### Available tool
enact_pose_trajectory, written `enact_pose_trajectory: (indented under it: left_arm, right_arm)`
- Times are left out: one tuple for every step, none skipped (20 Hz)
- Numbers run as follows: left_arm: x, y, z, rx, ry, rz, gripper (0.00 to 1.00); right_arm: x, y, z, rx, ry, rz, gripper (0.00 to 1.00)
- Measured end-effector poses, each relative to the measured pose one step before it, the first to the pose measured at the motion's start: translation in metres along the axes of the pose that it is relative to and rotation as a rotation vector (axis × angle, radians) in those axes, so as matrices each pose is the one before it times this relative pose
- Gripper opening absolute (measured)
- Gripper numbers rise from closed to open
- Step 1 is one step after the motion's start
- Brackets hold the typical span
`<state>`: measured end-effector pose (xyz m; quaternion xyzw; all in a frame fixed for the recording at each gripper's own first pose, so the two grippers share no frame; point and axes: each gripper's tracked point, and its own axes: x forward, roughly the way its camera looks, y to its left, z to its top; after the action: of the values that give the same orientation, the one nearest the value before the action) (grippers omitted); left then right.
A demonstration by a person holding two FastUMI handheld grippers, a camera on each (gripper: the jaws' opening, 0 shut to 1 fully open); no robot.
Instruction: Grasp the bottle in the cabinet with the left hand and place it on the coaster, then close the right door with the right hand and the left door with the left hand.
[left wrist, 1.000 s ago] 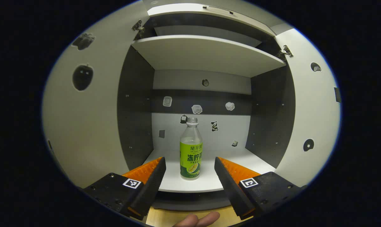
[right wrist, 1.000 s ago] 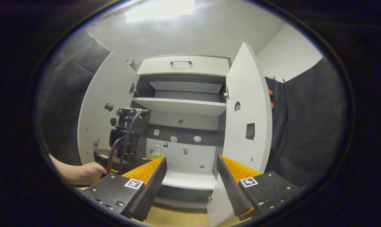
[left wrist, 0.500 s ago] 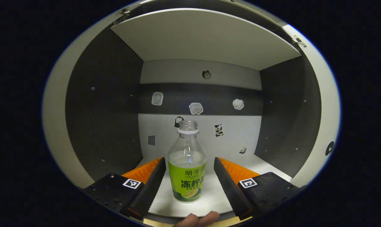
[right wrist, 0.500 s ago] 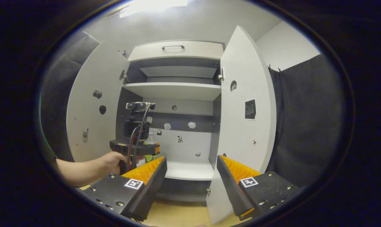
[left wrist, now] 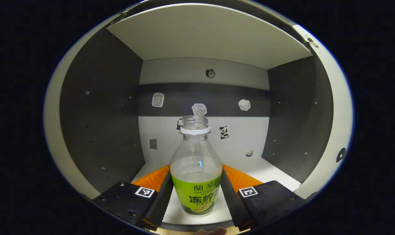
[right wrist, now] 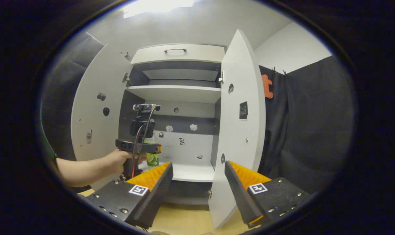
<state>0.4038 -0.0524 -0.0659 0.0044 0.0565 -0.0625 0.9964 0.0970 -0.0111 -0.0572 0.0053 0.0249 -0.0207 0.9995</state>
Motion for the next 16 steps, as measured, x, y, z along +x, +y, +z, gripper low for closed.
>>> enact_pose_trajectory:
  left_arm:
    - [-0.01094,-0.00227,0.00471,0.00173,-0.00536,-0.00270,0.78]
    - [-0.01200,-0.00162,0.00624,0.00207,-0.00782,-0.00135,0.79]
    - [-0.01279,-0.00293,0.00471,0.00085,-0.00939,-0.00683,0.79]
    - [-0.01333,-0.00230,0.00589,0.00165,-0.00895,-0.00345,0.79]
    - [-0.01373,-0.00030,0.00386,-0.00048,-0.00487,0.00211,0.78]
    - [-0.01393,-0.00246,0.00418,-0.00283,-0.00427,-0.00274,0.78]
    - [-0.01407,-0.00124,0.00339,-0.00309,-0.00368,0.00118,0.78]
    - [-0.01392,-0.00015,0.00262,-0.00440,-0.00019,0.00625,0.78]
    - [-0.01305,-0.00064,0.00057,-0.00702,0.00030,0.00312,0.78]
    - [-0.01416,-0.00138,0.00129,-0.00711,0.00047,0.00233,0.78]
    - [-0.01360,-0.00127,-0.00065,-0.00738,0.00037,0.00470,0.78]
    - [-0.01278,-0.00117,-0.00178,-0.00457,0.00330,0.00409,0.78]
    - [-0.01354,-0.00087,-0.00424,0.00019,0.00325,0.00493,0.78]
    - [-0.01208,-0.00099,-0.00334,0.00247,-0.00190,0.00667,0.78]
    - [-0.01213,-0.00143,-0.00642,0.00659,0.00150,0.00344,0.78]
    - [-0.01009,-0.00358,-0.00531,0.00626,-0.00547,-0.00479,0.78]
  right_arm:
    - [-0.00659,-0.00034,0.00191,0.00535,-0.00333,0.00602,0.96]
    - [-0.00637,0.00027,0.00200,0.00553,-0.00235,0.00784,0.96]
    - [-0.00699,-0.00006,0.00196,0.00572,-0.00288,0.00850,0.96]
    - [-0.00733,0.00015,0.00245,0.00438,-0.00174,0.00670,0.94]
    - [-0.00708,-0.00044,0.00262,0.00212,-0.00319,0.00654,0.94]
    - [-0.00717,-0.00040,0.00260,0.00117,-0.00388,0.00611,0.96]
    - [-0.00743,-0.00118,0.00235,0.00126,-0.00346,0.00543,0.96]
    - [-0.00675,-0.00123,0.00263,0.00212,-0.00352,0.00529,0.94]
    - [-0.00762,-0.00130,0.00172,0.00415,-0.00216,0.00524,0.96]
    - [-0.00764,-0.00140,0.00194,0.00518,-0.00178,0.00422,0.96]
    - [-0.00724,-0.00243,0.00072,0.00327,-0.00270,0.00394,0.96]
    - [-0.00729,-0.00169,0.00078,0.00018,-0.00303,0.00468,0.96]
    - [-0.00666,-0.00223,-0.00120,-0.00009,-0.00147,0.00315,0.94]
    - [-0.00631,-0.00156,-0.00141,0.00107,0.00040,0.00278,0.94]
    - [-0.00512,-0.00130,-0.00306,0.00458,0.00376,0.00289,0.94]
    - [-0.00539,-0.00037,-0.00274,0.00589,0.00396,0.00504,0.94]
